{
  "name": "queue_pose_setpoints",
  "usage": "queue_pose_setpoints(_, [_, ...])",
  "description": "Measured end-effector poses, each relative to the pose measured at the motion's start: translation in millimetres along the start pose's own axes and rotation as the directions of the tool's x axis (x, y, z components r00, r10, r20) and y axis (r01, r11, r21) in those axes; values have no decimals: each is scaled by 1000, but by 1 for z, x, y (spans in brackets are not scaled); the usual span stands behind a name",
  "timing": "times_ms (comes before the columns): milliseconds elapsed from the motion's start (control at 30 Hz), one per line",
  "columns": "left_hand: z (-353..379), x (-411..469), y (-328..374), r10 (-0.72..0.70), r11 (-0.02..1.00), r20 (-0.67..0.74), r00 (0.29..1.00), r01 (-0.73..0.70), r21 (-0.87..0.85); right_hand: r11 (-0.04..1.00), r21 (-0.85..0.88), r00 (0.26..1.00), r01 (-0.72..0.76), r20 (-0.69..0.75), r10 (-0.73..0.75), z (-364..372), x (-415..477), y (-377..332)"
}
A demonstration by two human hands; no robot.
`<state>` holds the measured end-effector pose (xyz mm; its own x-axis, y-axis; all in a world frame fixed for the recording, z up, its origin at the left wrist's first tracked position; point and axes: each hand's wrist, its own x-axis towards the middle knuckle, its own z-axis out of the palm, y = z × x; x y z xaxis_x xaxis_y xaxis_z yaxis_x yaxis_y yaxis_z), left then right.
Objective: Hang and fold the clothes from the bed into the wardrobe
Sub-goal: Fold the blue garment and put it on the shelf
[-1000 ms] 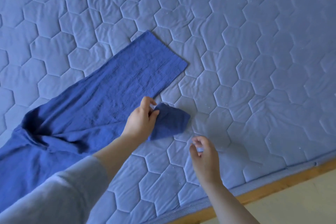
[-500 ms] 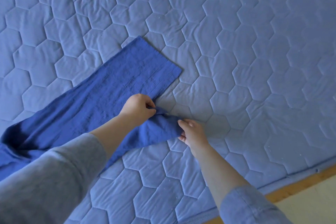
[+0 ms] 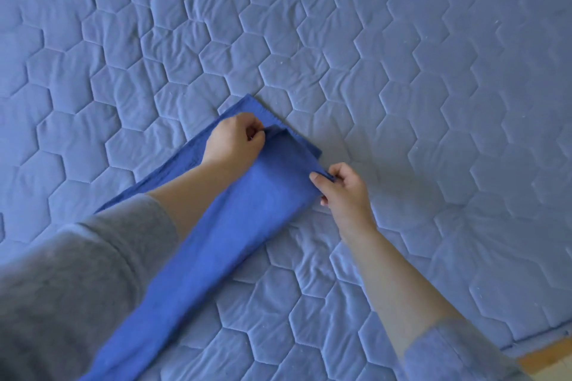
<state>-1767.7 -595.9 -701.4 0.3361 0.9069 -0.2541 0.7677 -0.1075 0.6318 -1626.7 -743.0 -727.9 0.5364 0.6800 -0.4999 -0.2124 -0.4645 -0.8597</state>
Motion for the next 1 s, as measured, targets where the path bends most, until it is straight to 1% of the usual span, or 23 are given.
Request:
queue_pose_setpoints(67, [-8, 18, -2, 18, 997, -4, 1000, -17, 73, 999, 26, 999, 27, 22, -28, 13, 14, -5])
queue_pose_setpoints(200, [-14, 46, -17, 30, 980, 63, 998, -41, 193, 995, 90, 995, -38, 91, 30, 37, 34, -1])
queue_pose_setpoints(267, [-12, 56, -25, 24, 972, 92, 995, -45, 229, 999, 48, 991, -13, 131, 7, 43, 41, 2])
queue_pose_setpoints(333, [-8, 65, -34, 5, 972, 95, 996, -27, 234, 998, -42, 986, 38, 166, -31, 46, 47, 5])
queue_pose_setpoints(433, [-2, 76, -44, -55, 977, 92, 994, 35, 209, 969, -179, 963, 168, 242, -122, 48, 55, 5])
queue_pose_setpoints(533, [4, 82, -51, -89, 980, 115, 989, 67, 185, 906, -329, 942, 265, 288, -171, 47, 64, -1])
queue_pose_setpoints(600, [7, 83, -55, -79, 988, 133, 988, 60, 144, 872, -380, 942, 308, 250, -224, 43, 68, -7])
queue_pose_setpoints(633, [7, 83, -57, -70, 993, 143, 987, 54, 107, 874, -371, 946, 313, 206, -252, 40, 69, -11])
queue_pose_setpoints(700, [6, 84, -60, -55, 998, 166, 984, 49, 40, 933, -247, 962, 262, 140, -234, 37, 70, -17])
queue_pose_setpoints(767, [4, 86, -61, -44, 999, 183, 982, 44, 1, 974, -123, 973, 188, 157, -169, 39, 67, -21])
queue_pose_setpoints(800, [3, 88, -62, -43, 999, 178, 983, 47, -18, 981, -99, 973, 169, 175, -150, 40, 66, -22])
queue_pose_setpoints(867, [0, 90, -63, -57, 996, 145, 988, 65, -56, 980, -117, 968, 164, 209, -137, 41, 64, -20])
queue_pose_setpoints(900, [-2, 91, -64, -65, 995, 125, 990, 74, -72, 973, -155, 965, 171, 227, -133, 40, 65, -18])
queue_pose_setpoints(933, [-3, 92, -64, -70, 993, 102, 992, 79, -87, 959, -215, 961, 186, 244, -132, 38, 66, -16])
queue_pose_setpoints(1000, [-4, 92, -65, -66, 992, 44, 997, 71, -102, 896, -374, 954, 240, 263, -145, 32, 69, -10])
